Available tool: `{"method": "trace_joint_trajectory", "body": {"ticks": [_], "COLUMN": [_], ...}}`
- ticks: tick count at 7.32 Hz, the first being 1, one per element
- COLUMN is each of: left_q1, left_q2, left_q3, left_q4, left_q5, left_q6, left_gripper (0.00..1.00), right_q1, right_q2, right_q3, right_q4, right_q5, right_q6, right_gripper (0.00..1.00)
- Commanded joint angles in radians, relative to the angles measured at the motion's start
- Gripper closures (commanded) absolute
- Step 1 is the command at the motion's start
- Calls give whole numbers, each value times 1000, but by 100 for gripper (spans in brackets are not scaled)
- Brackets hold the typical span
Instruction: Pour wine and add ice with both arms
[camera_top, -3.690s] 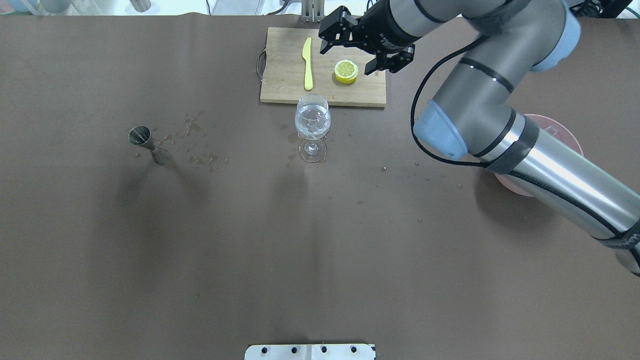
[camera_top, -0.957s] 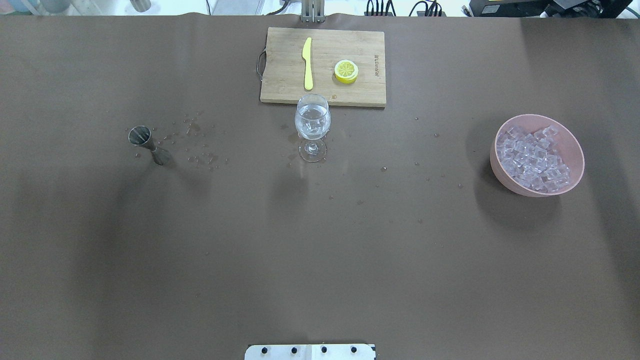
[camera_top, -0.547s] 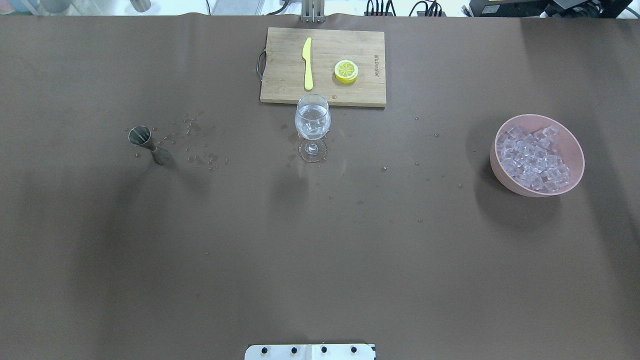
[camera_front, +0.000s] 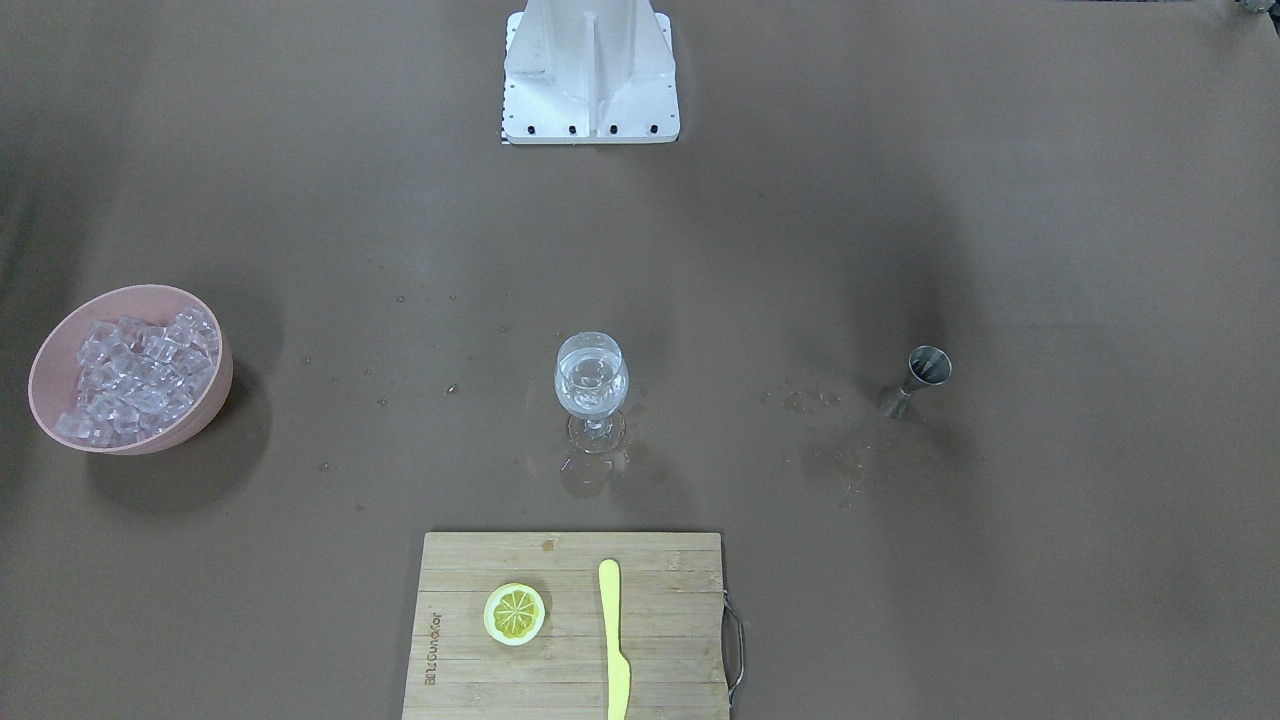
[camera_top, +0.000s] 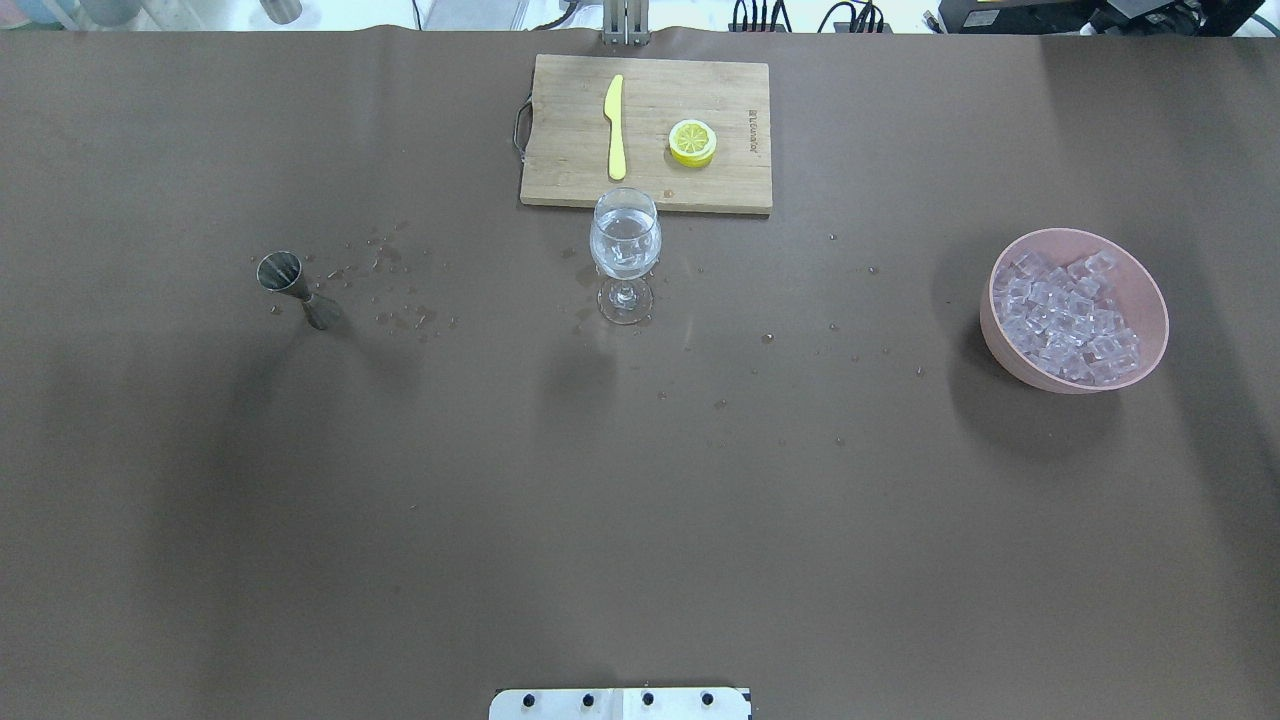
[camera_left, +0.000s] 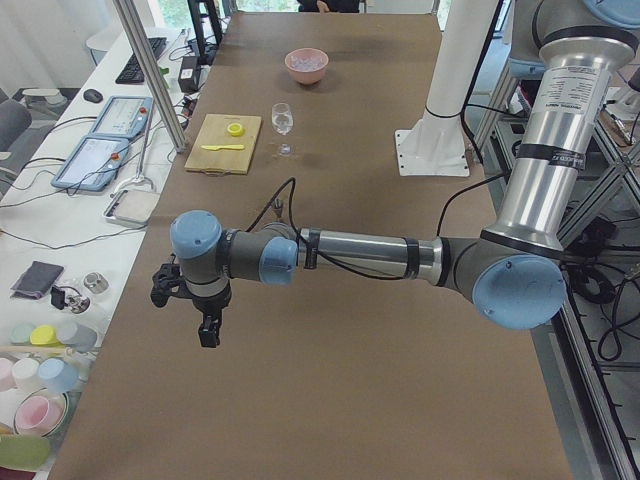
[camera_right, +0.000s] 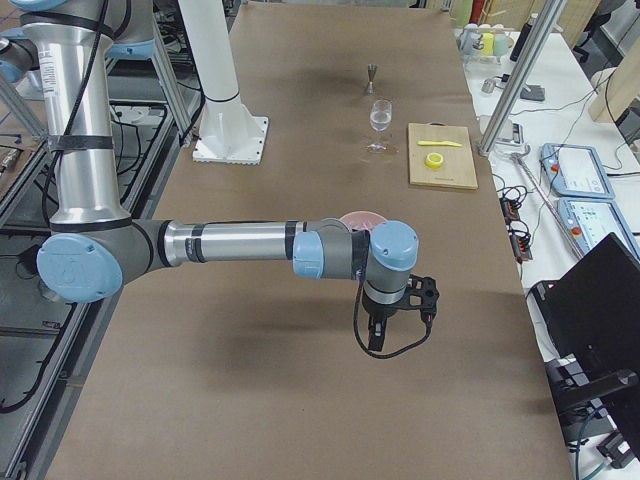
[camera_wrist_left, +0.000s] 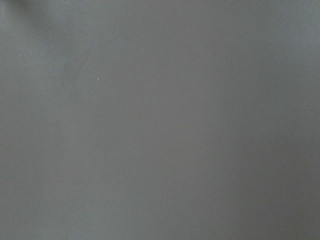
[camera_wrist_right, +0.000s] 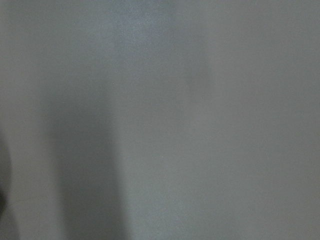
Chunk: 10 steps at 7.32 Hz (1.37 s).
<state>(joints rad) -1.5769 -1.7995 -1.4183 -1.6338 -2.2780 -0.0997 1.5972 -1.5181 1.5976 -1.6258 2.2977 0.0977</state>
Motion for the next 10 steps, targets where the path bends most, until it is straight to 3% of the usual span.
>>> {"method": "trace_joint_trajectory", "body": {"ticks": [1, 4, 7, 10], "left_q1": [0, -2, -2, 0], "left_q2": [3, 37, 126, 127], "left_q3": [1, -4, -131, -130], "left_q4": [0, -12, -2, -1], "left_q5": [0, -2, -3, -3], "left_q6": [0, 3, 2, 2], "left_gripper": [2, 2, 2, 2], "right_q1": [0, 0, 0, 0], "right_q2": [-1, -1, -1, -1], "right_q3": [1, 2, 4, 5], "right_q4": [1, 1, 1, 1], "right_q5": [0, 0, 0, 0], "right_q6": [-1, -1, -1, -1], "right_gripper": [0, 0, 0, 0]}}
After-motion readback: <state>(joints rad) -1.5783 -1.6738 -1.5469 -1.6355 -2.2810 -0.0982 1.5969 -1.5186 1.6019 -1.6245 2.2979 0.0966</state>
